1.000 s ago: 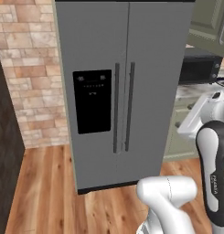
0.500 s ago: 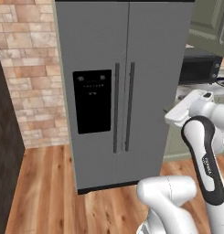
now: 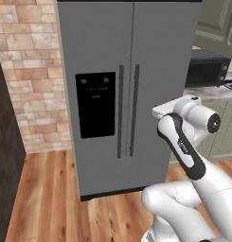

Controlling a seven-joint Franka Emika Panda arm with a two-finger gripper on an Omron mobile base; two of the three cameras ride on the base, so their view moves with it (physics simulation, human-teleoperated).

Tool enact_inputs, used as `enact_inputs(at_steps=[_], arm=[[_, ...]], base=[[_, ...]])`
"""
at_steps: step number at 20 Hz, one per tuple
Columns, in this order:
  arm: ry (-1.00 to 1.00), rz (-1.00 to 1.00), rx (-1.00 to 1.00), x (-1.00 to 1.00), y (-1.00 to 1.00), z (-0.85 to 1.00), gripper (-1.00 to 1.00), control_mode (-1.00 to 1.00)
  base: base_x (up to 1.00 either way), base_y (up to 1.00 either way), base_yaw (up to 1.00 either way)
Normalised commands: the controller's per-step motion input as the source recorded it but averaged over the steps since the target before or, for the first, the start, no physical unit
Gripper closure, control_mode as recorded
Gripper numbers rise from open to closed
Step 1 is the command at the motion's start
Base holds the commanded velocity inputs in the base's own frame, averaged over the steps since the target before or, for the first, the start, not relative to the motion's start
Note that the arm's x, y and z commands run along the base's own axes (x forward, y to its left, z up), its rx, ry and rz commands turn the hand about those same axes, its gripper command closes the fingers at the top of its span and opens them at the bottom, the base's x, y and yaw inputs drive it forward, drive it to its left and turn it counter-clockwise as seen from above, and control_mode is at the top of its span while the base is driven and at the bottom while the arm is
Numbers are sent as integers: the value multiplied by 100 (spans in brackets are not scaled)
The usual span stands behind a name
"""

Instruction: Move the hot dog bun to the plate on the dining table and place the condiment next to that plate. Then navigate to the fridge and take the sausage and place it on the plate as well.

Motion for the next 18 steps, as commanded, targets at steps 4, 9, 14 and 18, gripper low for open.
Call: enact_inputs(at_steps=[4,9,14,18], arm=[[3,-16,10,10,1,0,-100,-100],[-1,-2,3,14,0,-3,-100,-100],[0,0,8,50,-4,-10,-100,-100],[0,0,5,57,0,-23,-100,-100]], base=[[0,0,0],[0,0,0],[0,0,0],[0,0,0]])
